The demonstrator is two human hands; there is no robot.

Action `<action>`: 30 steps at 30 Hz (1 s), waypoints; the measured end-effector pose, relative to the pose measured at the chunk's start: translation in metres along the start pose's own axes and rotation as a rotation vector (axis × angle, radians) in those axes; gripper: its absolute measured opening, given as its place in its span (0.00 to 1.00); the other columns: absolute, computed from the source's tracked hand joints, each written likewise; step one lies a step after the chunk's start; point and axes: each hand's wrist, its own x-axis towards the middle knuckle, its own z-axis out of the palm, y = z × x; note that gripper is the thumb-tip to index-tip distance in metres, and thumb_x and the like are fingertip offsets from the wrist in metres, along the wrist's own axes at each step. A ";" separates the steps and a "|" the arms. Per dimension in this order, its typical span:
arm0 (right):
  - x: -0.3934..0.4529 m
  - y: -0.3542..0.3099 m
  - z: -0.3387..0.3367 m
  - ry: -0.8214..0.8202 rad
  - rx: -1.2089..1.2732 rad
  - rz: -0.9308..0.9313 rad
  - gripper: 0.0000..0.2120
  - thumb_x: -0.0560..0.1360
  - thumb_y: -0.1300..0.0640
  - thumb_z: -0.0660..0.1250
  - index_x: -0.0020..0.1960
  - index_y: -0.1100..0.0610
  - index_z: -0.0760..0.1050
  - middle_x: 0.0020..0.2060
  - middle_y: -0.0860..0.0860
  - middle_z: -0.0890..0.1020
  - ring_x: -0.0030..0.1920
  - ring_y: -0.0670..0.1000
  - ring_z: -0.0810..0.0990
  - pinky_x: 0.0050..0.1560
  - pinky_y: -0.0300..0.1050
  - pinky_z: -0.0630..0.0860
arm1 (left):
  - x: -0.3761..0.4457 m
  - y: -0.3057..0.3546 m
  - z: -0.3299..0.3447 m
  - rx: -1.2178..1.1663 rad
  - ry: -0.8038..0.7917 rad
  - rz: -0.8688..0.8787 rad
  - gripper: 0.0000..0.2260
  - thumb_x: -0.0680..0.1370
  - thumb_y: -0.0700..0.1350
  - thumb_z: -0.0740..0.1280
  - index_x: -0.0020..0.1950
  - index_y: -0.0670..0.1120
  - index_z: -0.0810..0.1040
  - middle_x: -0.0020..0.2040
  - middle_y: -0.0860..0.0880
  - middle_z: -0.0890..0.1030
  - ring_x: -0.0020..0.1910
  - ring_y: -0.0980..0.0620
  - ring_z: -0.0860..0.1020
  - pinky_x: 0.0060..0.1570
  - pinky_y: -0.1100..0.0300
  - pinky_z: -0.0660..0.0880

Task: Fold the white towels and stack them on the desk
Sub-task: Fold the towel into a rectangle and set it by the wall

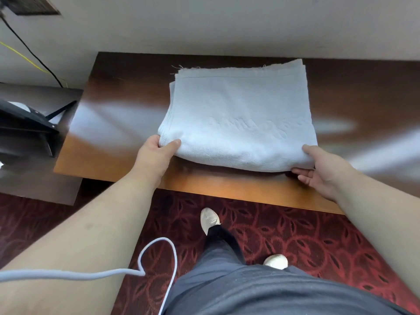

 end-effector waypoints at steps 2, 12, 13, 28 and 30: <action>0.000 0.001 0.001 0.006 0.013 0.003 0.15 0.78 0.45 0.66 0.61 0.50 0.74 0.49 0.51 0.83 0.38 0.50 0.85 0.38 0.45 0.75 | 0.003 -0.002 -0.002 0.014 -0.022 -0.040 0.24 0.63 0.61 0.72 0.52 0.52 0.72 0.46 0.53 0.77 0.34 0.53 0.72 0.31 0.59 0.70; -0.004 -0.003 0.004 -0.041 0.275 -0.119 0.13 0.77 0.48 0.68 0.58 0.51 0.77 0.50 0.49 0.87 0.45 0.50 0.86 0.53 0.51 0.77 | 0.016 0.003 -0.015 -0.208 -0.247 -0.203 0.16 0.76 0.58 0.70 0.58 0.50 0.78 0.52 0.50 0.84 0.51 0.52 0.82 0.52 0.55 0.78; -0.004 -0.003 0.005 -0.032 0.328 -0.139 0.13 0.76 0.48 0.68 0.59 0.52 0.77 0.51 0.49 0.87 0.47 0.50 0.86 0.54 0.52 0.78 | 0.019 0.006 -0.014 -0.263 -0.230 -0.180 0.15 0.77 0.57 0.69 0.58 0.50 0.78 0.53 0.52 0.85 0.53 0.52 0.82 0.54 0.55 0.77; -0.013 0.005 0.001 -0.049 0.018 -0.051 0.03 0.82 0.52 0.65 0.53 0.50 0.76 0.44 0.50 0.81 0.33 0.46 0.79 0.39 0.43 0.77 | 0.009 -0.010 -0.025 0.014 -0.274 -0.160 0.13 0.80 0.56 0.65 0.60 0.52 0.77 0.46 0.51 0.77 0.28 0.57 0.73 0.31 0.62 0.77; -0.012 0.005 0.000 -0.019 -0.029 -0.039 0.04 0.81 0.50 0.65 0.52 0.50 0.74 0.45 0.51 0.81 0.34 0.47 0.80 0.38 0.44 0.78 | 0.009 -0.017 -0.023 0.244 -0.269 -0.147 0.11 0.79 0.59 0.66 0.54 0.52 0.78 0.48 0.49 0.80 0.33 0.54 0.79 0.34 0.62 0.79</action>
